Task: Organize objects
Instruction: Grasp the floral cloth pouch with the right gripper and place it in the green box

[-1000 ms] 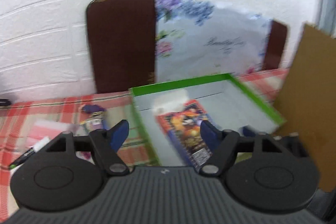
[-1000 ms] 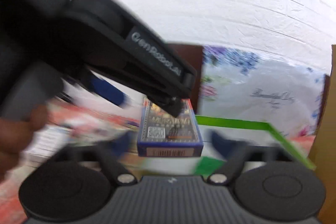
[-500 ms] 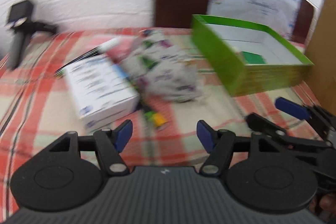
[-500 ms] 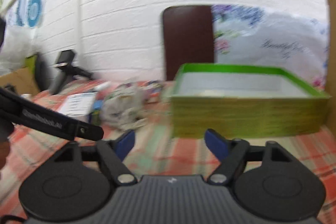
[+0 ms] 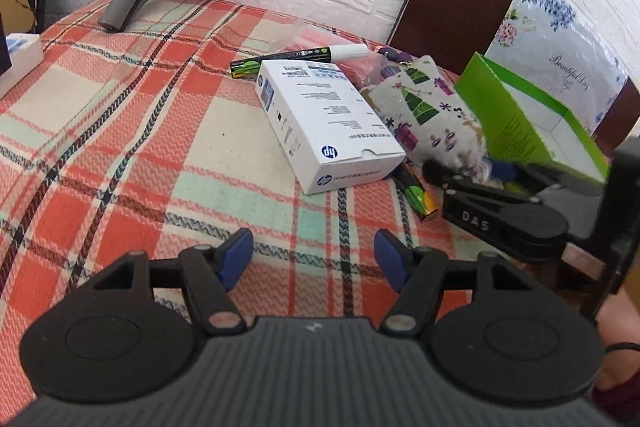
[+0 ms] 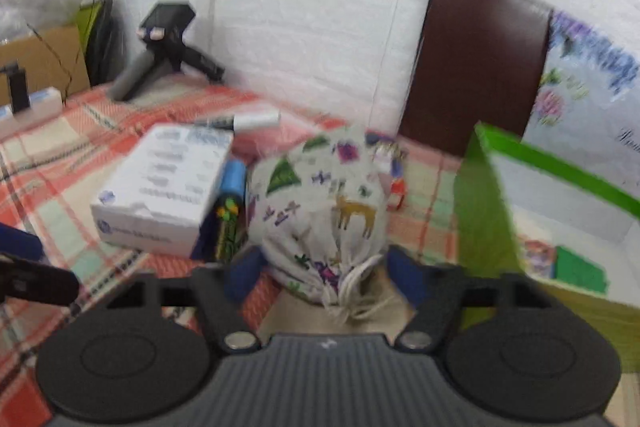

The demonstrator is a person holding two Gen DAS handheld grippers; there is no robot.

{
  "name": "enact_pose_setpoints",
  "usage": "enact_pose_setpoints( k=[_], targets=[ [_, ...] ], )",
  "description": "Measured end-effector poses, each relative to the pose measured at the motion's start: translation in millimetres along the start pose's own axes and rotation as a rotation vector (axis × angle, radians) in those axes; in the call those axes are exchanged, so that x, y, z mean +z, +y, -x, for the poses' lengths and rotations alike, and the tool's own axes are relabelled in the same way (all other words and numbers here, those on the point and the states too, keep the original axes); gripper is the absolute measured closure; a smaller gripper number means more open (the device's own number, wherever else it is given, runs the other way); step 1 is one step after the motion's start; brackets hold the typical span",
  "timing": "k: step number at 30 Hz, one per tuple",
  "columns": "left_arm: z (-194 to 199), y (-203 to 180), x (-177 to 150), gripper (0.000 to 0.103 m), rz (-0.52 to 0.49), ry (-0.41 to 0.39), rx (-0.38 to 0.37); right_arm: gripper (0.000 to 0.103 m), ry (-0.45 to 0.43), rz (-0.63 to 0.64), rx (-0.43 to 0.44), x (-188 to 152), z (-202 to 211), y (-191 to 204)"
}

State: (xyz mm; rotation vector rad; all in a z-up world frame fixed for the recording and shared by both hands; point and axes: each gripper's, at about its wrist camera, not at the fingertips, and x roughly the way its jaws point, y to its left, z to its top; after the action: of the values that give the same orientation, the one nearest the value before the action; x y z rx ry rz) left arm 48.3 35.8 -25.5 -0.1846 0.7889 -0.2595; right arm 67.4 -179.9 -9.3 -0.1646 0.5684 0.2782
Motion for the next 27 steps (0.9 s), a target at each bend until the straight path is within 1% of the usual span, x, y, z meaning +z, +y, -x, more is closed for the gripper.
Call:
enact_pose_setpoints(
  k=[1, 2, 4, 5, 8, 9, 10, 11, 12, 14, 16, 18, 20, 22, 24, 25, 26, 27],
  targets=[
    [3.3, -0.8, 0.7, 0.034, -0.005, -0.009, -0.01, 0.069, -0.017, -0.037, 0.02, -1.1, 8.9, -4.6],
    [4.9, -2.5, 2.8, 0.034, -0.023, -0.021, -0.022, 0.071, -0.031, -0.067, 0.043, -3.5, 21.9, -9.2],
    [8.3, -9.8, 6.1, 0.034, -0.063, -0.039, -0.048, 0.072, -0.056, -0.083, 0.059, -16.3, 55.4, -12.3],
    [9.0, -14.5, 8.2, 0.034, -0.075, -0.038, -0.074, 0.072, -0.058, -0.091, 0.064, -25.2, 71.7, -14.2],
    [7.0, -32.4, 13.3, 0.03, -0.095, -0.016, -0.182, 0.07, -0.032, -0.122, 0.08, -52.6, 116.9, -25.3],
    [6.1, -41.3, 13.1, 0.025, -0.109, -0.014, -0.21, 0.068, -0.014, -0.133, 0.07, -61.7, 130.4, -33.5],
    [5.3, -51.2, 12.2, 0.023, -0.132, -0.018, -0.232, 0.062, -0.012, -0.145, 0.038, -69.8, 142.0, -40.3],
    [4.7, -61.8, 11.3, 0.018, -0.164, -0.028, -0.245, 0.054, -0.018, -0.155, 0.002, -76.4, 152.0, -46.3],
    [3.7, -72.8, 10.0, 0.012, -0.199, -0.036, -0.252, 0.048, -0.03, -0.163, -0.035, -80.9, 163.5, -52.1],
    [-0.5, -93.2, 8.7, 0.008, -0.262, -0.042, -0.264, 0.03, -0.046, -0.156, -0.053, -84.7, 175.6, -59.1],
    [-8.0, -109.8, 10.7, 0.008, -0.313, -0.031, -0.27, 0.021, -0.066, -0.141, -0.045, -84.3, 180.1, -60.5],
    [-18.9, -120.7, 13.5, 0.005, -0.344, -0.035, -0.235, 0.021, -0.066, -0.119, -0.013, -81.5, 175.9, -55.9],
    [-32.3, -125.4, 18.3, 0.002, -0.346, -0.039, -0.17, 0.019, -0.055, -0.086, 0.022, -78.2, 166.1, -48.9],
    [-48.3, -128.2, 22.3, 0.0, -0.349, -0.01, -0.149, 0.017, -0.047, -0.04, 0.039, -77.3, 152.8, -38.8],
    [-65.6, -131.4, 19.5, 0.0, -0.374, 0.048, -0.17, 0.017, -0.024, -0.015, 0.063, -75.8, 135.2, -35.6],
    [-71.6, -128.7, 17.9, 0.002, -0.357, 0.064, -0.196, 0.021, 0.008, -0.009, 0.077, -75.9, 122.2, -32.1],
    [-74.4, -123.3, 18.0, 0.02, -0.305, 0.097, -0.236, 0.036, 0.033, 0.002, 0.071, -75.3, 112.3, -30.7],
    [-73.9, -118.4, 19.8, 0.028, -0.241, 0.13, -0.266, 0.046, 0.043, 0.011, 0.038, -74.4, 106.7, -29.3]
  ],
)
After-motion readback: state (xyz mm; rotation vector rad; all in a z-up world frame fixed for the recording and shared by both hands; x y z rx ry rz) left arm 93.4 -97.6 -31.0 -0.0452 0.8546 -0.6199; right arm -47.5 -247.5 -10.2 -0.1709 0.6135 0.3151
